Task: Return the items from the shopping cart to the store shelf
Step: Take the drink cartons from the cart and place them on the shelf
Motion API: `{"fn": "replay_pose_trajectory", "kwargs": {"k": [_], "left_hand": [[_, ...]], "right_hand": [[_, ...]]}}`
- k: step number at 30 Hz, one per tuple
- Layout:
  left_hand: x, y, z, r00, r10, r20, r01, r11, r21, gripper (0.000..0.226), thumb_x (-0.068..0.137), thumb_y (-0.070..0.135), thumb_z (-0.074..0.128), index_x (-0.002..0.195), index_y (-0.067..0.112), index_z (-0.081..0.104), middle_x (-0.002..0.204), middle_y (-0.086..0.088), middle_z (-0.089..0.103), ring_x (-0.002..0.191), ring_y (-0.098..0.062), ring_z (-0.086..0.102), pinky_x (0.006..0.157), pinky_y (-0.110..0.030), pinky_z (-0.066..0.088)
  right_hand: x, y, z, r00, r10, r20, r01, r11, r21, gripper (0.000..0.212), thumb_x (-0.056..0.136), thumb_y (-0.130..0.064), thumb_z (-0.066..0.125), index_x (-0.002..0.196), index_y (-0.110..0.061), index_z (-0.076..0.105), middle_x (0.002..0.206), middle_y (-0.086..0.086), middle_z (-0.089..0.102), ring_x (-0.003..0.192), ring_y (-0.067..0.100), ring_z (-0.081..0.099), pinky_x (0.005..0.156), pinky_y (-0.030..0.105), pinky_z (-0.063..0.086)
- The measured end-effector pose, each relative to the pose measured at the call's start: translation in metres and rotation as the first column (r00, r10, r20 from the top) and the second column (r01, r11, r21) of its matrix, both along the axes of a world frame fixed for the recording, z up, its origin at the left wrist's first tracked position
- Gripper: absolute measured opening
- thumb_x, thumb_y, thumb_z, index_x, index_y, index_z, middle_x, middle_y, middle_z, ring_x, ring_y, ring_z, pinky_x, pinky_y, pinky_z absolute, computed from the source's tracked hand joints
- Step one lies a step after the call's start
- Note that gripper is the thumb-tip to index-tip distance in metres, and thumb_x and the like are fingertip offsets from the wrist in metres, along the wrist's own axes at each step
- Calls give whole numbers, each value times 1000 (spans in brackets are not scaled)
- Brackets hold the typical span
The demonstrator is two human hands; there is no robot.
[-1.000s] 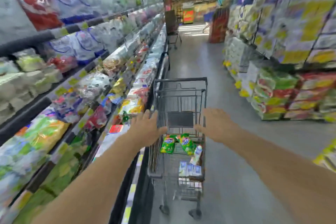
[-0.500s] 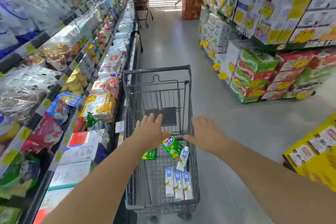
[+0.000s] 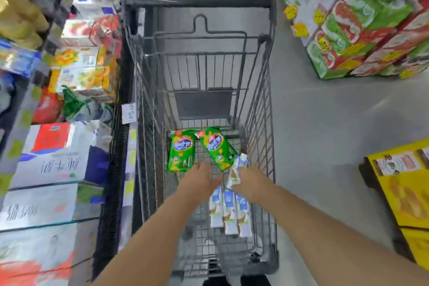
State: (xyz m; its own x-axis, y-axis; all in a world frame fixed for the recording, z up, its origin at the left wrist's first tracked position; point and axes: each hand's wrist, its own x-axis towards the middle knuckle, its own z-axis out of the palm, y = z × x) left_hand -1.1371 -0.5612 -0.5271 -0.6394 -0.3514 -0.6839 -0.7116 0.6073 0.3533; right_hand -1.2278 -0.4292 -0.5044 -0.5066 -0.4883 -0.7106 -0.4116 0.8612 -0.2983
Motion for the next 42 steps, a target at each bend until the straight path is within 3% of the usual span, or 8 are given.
{"fn": "replay_pose_trajectory", "kwargs": {"k": [5, 9, 13, 21, 29, 32, 38, 42], "left_hand": [[22, 15, -100, 990, 108, 91, -120, 984, 134, 63, 97, 44, 49, 145, 6, 33, 146, -15, 41, 127, -31, 46, 98, -38, 45], [32, 29, -158, 956, 247, 155, -276, 938, 211, 58, 95, 38, 58, 138, 5, 39, 135, -17, 49, 100, -29, 60, 78, -37, 50], [35, 41, -195, 933, 297, 201, -339, 914, 223, 60, 93, 39, 60, 141, 11, 38, 137, -10, 51, 108, -26, 59, 75, -27, 42], [30, 54, -235, 858, 465, 218, -512, 811, 284, 54, 85, 32, 71, 127, 12, 43, 123, -6, 53, 91, -22, 55, 73, -36, 49], [31, 49, -244, 888, 397, 234, -445, 869, 216, 50, 84, 30, 74, 122, 7, 48, 125, -10, 47, 109, -26, 53, 89, -36, 48], [34, 46, -247, 890, 369, 269, -422, 889, 176, 42, 79, 38, 78, 100, 14, 51, 123, -11, 48, 108, -28, 56, 88, -37, 51], [42, 43, -250, 846, 405, 348, -485, 855, 183, 68, 71, 43, 82, 121, 11, 49, 122, -9, 48, 108, -28, 58, 90, -43, 54], [45, 44, -254, 828, 447, 338, -533, 815, 229, 66, 75, 36, 82, 124, 11, 46, 122, -7, 54, 106, -23, 59, 88, -37, 54]], "right_hand": [[9, 9, -124, 985, -170, 11, 168, 980, 105, 21, 91, -12, 57, 109, -4, 64, 113, 17, 66, 97, 31, 65, 78, 33, 56], [15, 21, -179, 931, -361, 44, 349, 920, 178, 5, 88, -6, 56, 89, -7, 61, 110, 17, 66, 88, 28, 63, 61, 25, 44], [23, 27, -216, 830, -558, 3, 543, 809, 226, 34, 87, -4, 61, 121, 0, 59, 126, 18, 61, 110, 34, 64, 73, 30, 48], [46, 24, -231, 810, -586, -38, 582, 792, 186, 52, 83, 4, 66, 128, -4, 40, 131, 17, 37, 104, 34, 60, 74, 36, 50], [57, 24, -236, 849, -515, -117, 527, 818, 230, 69, 83, -9, 75, 139, -1, 35, 134, 18, 38, 122, 31, 45, 101, 35, 45], [59, 24, -241, 861, -494, -121, 509, 828, 236, 68, 83, -10, 74, 138, 0, 35, 132, 18, 36, 119, 30, 46, 98, 34, 46], [59, 33, -259, 604, -796, 33, 788, 604, 121, 39, 86, 7, 58, 116, -10, 38, 117, 17, 58, 96, 31, 63, 81, 44, 56], [63, 39, -267, 560, -828, 4, 825, 559, 82, 29, 85, 8, 58, 106, -6, 44, 111, 18, 63, 94, 32, 65, 76, 41, 56]]}}
